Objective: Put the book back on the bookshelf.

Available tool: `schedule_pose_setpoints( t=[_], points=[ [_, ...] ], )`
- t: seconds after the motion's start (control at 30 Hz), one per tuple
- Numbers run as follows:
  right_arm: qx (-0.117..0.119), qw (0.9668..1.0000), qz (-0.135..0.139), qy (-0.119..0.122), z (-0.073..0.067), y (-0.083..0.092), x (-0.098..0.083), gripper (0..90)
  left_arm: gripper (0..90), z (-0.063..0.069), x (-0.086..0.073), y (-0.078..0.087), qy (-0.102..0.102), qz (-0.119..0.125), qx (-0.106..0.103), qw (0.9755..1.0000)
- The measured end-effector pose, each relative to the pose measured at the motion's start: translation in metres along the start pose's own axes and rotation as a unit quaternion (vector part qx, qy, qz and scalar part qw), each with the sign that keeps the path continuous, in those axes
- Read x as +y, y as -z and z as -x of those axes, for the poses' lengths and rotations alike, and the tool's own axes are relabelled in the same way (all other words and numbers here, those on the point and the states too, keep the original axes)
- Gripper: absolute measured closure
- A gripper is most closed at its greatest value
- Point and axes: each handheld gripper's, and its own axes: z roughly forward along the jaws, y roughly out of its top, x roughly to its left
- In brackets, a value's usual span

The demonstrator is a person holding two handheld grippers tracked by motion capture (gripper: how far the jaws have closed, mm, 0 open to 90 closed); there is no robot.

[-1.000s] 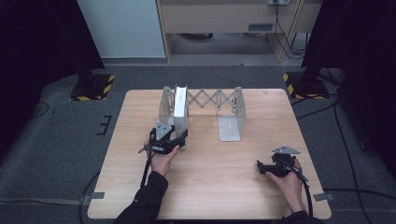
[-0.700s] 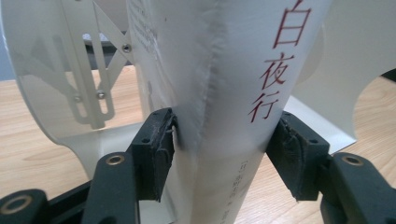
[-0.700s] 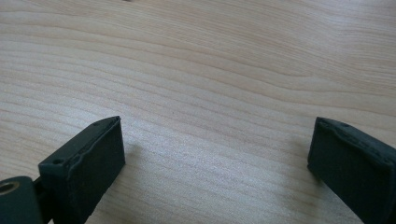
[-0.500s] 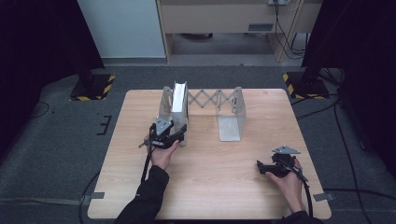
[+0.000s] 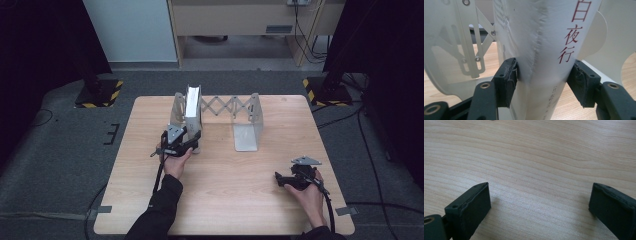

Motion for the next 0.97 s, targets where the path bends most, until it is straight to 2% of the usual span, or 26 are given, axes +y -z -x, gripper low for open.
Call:
schedule_pose_setpoints(
  t=[0.1,0.23,0.33,0.37,0.47,0.5,0.53,0.6,0.7,0.77,0.8,0.97],
  points=[
    [0.001,1.0,-0.001,0.0,0.0,0.0,0.0,4.2,40.7,-0.001,-0.001,0.0,0.004,0.001,-0.004,1.0],
    [0.001,1.0,-0.001,0.0,0.0,0.0,0.0,4.2,40.0,0.0,0.0,0.004,0.009,-0.012,-0.011,0.9998],
    [0.001,1.0,-0.001,0.0,0.0,0.0,0.0,4.2,37.0,-0.002,0.003,0.013,0.012,-0.018,-0.023,0.9995],
    [0.001,1.0,-0.001,0.0,0.0,0.0,0.0,4.2,36.9,-0.003,0.006,0.022,0.016,-0.018,-0.032,0.9992],
    [0.001,1.0,-0.001,0.0,0.0,0.0,0.0,4.1,35.4,-0.003,0.008,0.03,0.012,-0.026,-0.032,0.9991],
    [0.001,1.0,-0.001,0.0,0.0,0.0,0.0,4.2,34.9,-0.004,0.007,0.038,0.012,-0.03,-0.036,0.9988],
    [0.001,1.0,-0.001,0.0,0.0,0.0,0.0,4.2,34.8,-0.004,0.007,0.038,0.012,-0.03,-0.036,0.9988],
    [0.001,1.0,-0.001,0.0,0.0,0.0,0.0,4.2,34.1,-0.008,-0.001,0.051,0.014,-0.045,-0.041,0.9981],
    [0.001,1.0,-0.001,0.0,0.0,0.0,0.0,4.2,33.9,-0.011,-0.01,0.058,0.019,-0.053,-0.04,0.9976],
    [0.001,1.0,-0.001,0.0,0.0,0.0,0.0,4.2,33.4,-0.017,-0.022,0.065,0.017,-0.074,-0.033,0.9965],
    [0.001,1.0,-0.001,0.0,0.0,0.0,0.0,4.2,33.0,-0.017,-0.022,0.065,0.017,-0.074,-0.033,0.9965],
    [0.001,1.0,-0.001,0.0,0.0,0.0,0.0,4.2,30.4,-0.028,-0.041,0.077,0.014,-0.114,-0.036,0.9927]
  ],
)
